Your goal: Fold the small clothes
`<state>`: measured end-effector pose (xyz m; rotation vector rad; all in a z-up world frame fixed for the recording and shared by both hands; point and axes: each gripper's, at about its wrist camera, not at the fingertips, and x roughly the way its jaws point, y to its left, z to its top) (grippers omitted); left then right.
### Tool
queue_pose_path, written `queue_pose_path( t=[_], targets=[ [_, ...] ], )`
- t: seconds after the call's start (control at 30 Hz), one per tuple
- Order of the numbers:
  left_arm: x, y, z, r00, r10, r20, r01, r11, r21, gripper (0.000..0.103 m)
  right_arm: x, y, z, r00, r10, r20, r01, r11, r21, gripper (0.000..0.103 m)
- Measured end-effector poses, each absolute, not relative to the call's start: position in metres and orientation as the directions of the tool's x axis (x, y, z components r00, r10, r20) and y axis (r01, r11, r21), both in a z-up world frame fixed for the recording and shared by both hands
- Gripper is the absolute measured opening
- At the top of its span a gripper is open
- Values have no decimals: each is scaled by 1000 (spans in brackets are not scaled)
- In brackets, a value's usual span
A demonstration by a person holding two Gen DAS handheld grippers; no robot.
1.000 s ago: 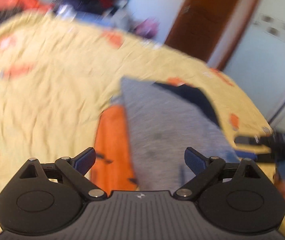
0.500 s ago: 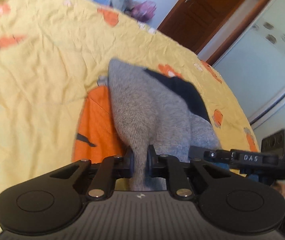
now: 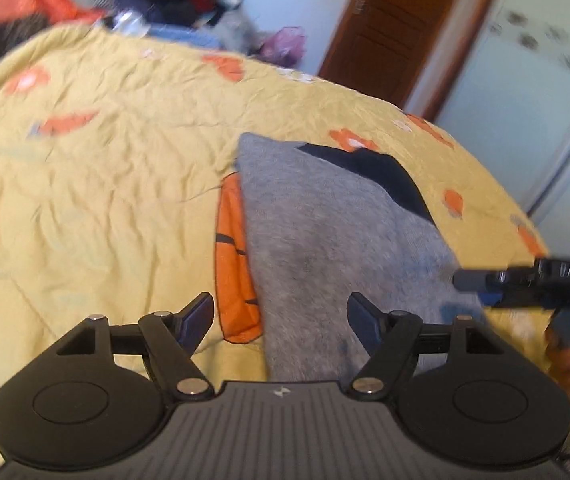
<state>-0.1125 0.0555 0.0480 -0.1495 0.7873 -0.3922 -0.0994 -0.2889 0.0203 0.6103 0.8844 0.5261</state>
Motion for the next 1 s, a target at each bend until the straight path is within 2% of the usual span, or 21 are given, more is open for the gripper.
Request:
queue_pose_path(
  t=[0.2, 0.33, 0.4, 0.5, 0.53, 0.6, 0.7, 0.77, 0.83, 0.9, 1.0],
  targets=[
    [-110, 31, 20, 591, -361, -721, 295, 929, -223, 73, -103, -262, 24, 545, 521, -657, -195, 841, 505, 64],
    [-111, 22, 18, 599, -353, -719, 311, 930, -198, 73, -70, -271, 36, 611, 481, -629, -147, 850, 506, 67],
    [-109, 18, 18, 600, -351, -719, 315, 930, -190, 73, -39, -275, 35, 598, 485, -638, -119, 841, 528, 74],
    [-107, 11, 17, 606, -339, -720, 320, 932, -170, 73, 4, -270, 25, 557, 500, -664, -96, 832, 546, 74],
    [-106, 9, 17, 611, -335, -717, 319, 933, -164, 73, 15, -266, 21, 546, 500, -672, -98, 834, 542, 71],
    [-104, 4, 15, 620, -333, -711, 321, 934, -158, 73, 26, -256, 17, 542, 508, -669, -147, 841, 520, 46],
    [-94, -9, 13, 636, -325, -700, 332, 934, -131, 75, 40, -243, 26, 582, 459, -671, -199, 881, 430, 34],
    [-82, -19, 11, 654, -308, -691, 342, 935, -93, 76, 58, -238, 27, 587, 404, -702, -198, 912, 359, 34],
    [-72, -21, 15, 635, -301, -712, 331, 938, -102, 76, 73, -244, 23, 548, 420, -724, -159, 901, 403, 37],
    [-76, -14, 24, 626, -317, -712, 331, 935, -125, 74, 70, -246, 29, 542, 412, -733, -150, 905, 398, 50],
    [-101, 3, 51, 713, -310, -629, 336, 938, -81, 74, 33, -256, 53, 642, 363, -675, -161, 925, 344, 52]
  ],
)
